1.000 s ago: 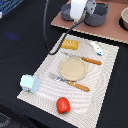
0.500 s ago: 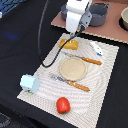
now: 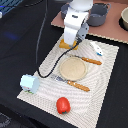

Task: Interact with the objects in diverse but meaningful ways.

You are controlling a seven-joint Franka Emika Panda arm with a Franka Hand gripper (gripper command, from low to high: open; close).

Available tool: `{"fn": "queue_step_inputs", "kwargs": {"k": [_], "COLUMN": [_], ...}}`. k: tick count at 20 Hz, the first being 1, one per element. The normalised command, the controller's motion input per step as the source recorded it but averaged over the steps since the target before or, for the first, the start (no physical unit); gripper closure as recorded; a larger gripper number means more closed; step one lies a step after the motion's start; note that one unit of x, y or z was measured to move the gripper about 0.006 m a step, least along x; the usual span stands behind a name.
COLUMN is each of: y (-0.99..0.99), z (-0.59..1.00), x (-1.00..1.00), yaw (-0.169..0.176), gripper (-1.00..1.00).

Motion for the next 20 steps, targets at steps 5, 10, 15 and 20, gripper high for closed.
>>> {"fn": "queue_step_inputs", "kwargs": {"k": [5,10,15,20], "y": [-0.17,-0.09,-0.11,-0.08], "z": [-0.56,-0.58,-0.45,-0.11], "x": [-0.37,-0.32,-0.26,-0.14], "yaw": [0.026,0.035,0.037,0.039], "gripper": [1.00,1.00,1.00,1.00]}}
